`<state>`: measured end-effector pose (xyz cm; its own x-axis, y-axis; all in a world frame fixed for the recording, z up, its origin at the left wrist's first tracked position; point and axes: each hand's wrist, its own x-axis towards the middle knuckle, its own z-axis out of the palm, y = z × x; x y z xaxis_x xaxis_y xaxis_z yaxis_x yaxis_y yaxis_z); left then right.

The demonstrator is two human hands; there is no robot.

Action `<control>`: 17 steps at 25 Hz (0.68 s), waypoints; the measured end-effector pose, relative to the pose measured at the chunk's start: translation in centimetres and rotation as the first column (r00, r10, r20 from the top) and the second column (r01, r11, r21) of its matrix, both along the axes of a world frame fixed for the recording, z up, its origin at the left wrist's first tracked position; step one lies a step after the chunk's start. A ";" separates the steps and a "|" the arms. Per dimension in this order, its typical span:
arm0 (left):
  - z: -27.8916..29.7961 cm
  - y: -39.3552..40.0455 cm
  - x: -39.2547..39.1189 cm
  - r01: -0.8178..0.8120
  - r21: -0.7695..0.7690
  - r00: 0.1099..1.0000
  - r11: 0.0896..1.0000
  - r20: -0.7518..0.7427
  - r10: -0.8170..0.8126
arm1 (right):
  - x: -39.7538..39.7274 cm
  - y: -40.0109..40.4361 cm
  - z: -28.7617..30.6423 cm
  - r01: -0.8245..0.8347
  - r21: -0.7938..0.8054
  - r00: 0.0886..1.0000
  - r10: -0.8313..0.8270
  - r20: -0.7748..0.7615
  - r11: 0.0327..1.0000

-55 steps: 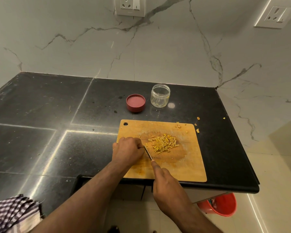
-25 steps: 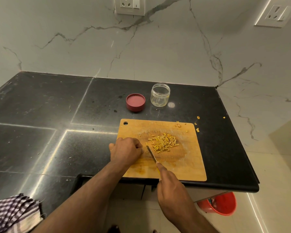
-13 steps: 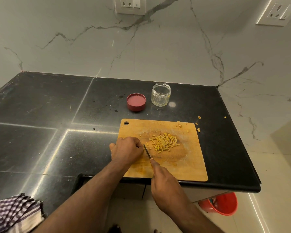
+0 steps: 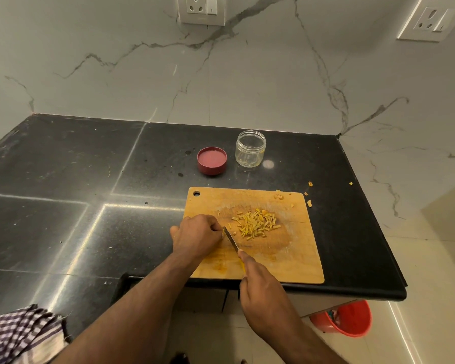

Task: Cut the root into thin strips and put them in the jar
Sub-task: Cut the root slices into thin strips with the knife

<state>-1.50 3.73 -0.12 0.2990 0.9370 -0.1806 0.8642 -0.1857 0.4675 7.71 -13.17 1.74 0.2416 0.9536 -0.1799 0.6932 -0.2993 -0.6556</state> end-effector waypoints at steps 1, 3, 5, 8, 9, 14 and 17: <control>0.0 0.0 0.0 -0.001 -0.001 1.000 1.000 -0.001 0.001 | 0.0 0.2 -0.1 -0.010 -0.006 1.000 0.010 0.004 1.000; 0.0 -0.1 0.0 -0.003 0.005 1.000 1.000 -0.003 0.003 | 0.1 0.5 -0.1 -0.022 -0.018 1.000 0.022 0.015 1.000; 0.1 -0.1 0.0 -0.015 0.008 1.000 1.000 -0.003 0.015 | 0.2 0.8 -0.2 -0.032 -0.021 0.999 0.032 0.027 0.999; 0.3 -0.2 0.0 -0.019 0.012 1.000 1.000 -0.019 0.019 | 0.3 0.3 -0.2 -0.042 -0.037 0.998 0.043 0.046 0.998; 0.4 -0.3 0.1 -0.019 0.008 1.000 1.000 -0.019 0.019 | 0.4 -0.2 -0.2 -0.043 -0.046 0.998 0.045 0.047 0.998; 0.6 -0.4 0.0 -0.010 0.006 1.000 1.000 -0.019 0.010 | 0.6 -2.1 0.4 0.003 -0.006 1.000 -0.003 0.027 1.000; 0.9 -0.6 -0.2 -0.004 0.010 1.000 1.000 -0.026 0.004 | 0.8 -1.8 0.4 0.042 -0.002 0.999 -0.042 0.006 0.999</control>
